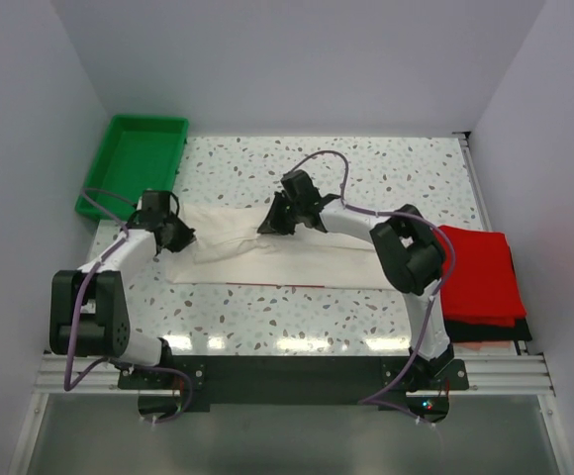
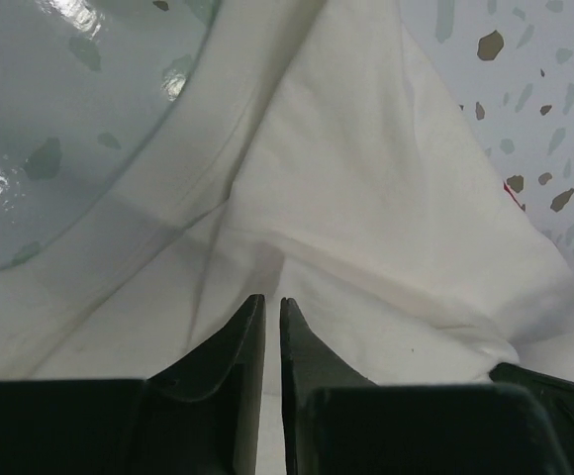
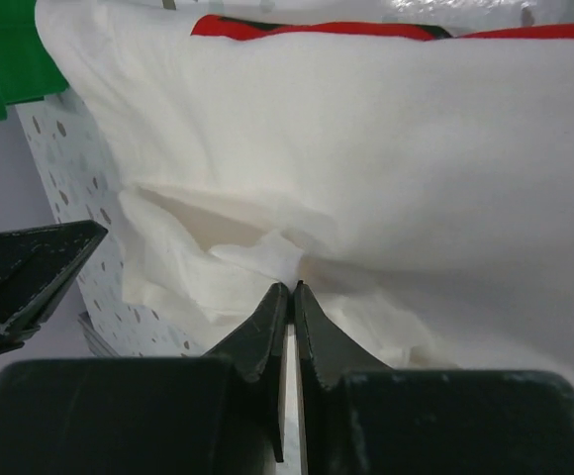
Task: Fold and stack the t-shirts
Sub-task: Fold the tshirt
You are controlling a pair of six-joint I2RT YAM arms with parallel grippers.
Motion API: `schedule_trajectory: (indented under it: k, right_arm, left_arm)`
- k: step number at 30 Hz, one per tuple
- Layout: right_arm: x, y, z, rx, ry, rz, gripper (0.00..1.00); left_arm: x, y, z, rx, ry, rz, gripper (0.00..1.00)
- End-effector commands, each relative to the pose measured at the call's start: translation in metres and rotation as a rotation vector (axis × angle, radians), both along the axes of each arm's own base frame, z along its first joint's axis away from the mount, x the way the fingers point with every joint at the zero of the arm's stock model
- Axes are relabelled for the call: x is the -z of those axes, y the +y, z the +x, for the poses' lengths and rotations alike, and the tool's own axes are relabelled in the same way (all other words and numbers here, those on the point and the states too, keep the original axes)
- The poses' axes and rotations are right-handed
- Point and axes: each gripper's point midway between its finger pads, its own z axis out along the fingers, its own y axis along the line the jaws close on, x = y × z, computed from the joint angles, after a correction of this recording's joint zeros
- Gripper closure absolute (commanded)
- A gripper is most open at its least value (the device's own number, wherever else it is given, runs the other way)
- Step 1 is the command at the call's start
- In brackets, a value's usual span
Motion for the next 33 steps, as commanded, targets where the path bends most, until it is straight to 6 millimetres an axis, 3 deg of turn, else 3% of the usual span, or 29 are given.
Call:
schedule_trajectory:
  k: [1, 2, 4, 5, 8, 12, 17, 19, 23, 25, 33]
  right_arm:
    - [-0.028, -0.003, 0.021, 0.028, -0.059, 0.042, 0.93]
    - [-0.032, -0.005, 0.022, 0.029, -0.072, 0.04, 0.82]
    - [-0.037, -0.011, 0.028, 0.043, -0.101, 0.026, 0.77]
    - [-0.043, -0.014, 0.03, 0.038, -0.121, 0.024, 0.7]
    - [-0.049, -0.022, 0.03, 0.027, -0.163, -0.007, 0.55]
    - [-0.066, -0.048, 0.028, 0.048, -0.247, -0.104, 0.54]
    - [-0.054, -0.103, 0.023, 0.1, -0.305, -0.364, 0.54]
    - [-0.051, -0.13, 0.02, 0.114, -0.319, -0.491, 0.54]
    - [-0.048, -0.17, 0.016, 0.163, -0.343, -0.664, 0.54]
    - [-0.044, -0.187, 0.014, 0.181, -0.338, -0.725, 0.53]
    - [0.008, -0.25, 0.012, 0.225, -0.18, -0.856, 0.53]
  left_arm:
    - [-0.02, -0.002, 0.026, 0.042, -0.096, -0.003, 0.82]
    - [-0.022, -0.003, 0.027, 0.047, -0.104, -0.007, 0.76]
    - [-0.027, 0.006, 0.03, 0.025, -0.12, -0.008, 0.7]
    - [-0.032, 0.005, 0.032, 0.033, -0.134, -0.011, 0.62]
    - [-0.045, 0.005, 0.035, 0.04, -0.162, -0.021, 0.52]
    - [-0.064, -0.007, 0.034, 0.079, -0.233, -0.051, 0.55]
    - [-0.075, -0.05, 0.034, 0.147, -0.273, -0.05, 0.67]
    - [-0.072, -0.063, 0.036, 0.156, -0.273, -0.059, 0.74]
    - [-0.053, -0.095, 0.038, 0.21, -0.241, -0.089, 0.79]
    - [-0.04, -0.102, 0.042, 0.219, -0.22, -0.09, 0.79]
    - [0.017, -0.115, 0.053, 0.228, -0.125, -0.112, 0.8]
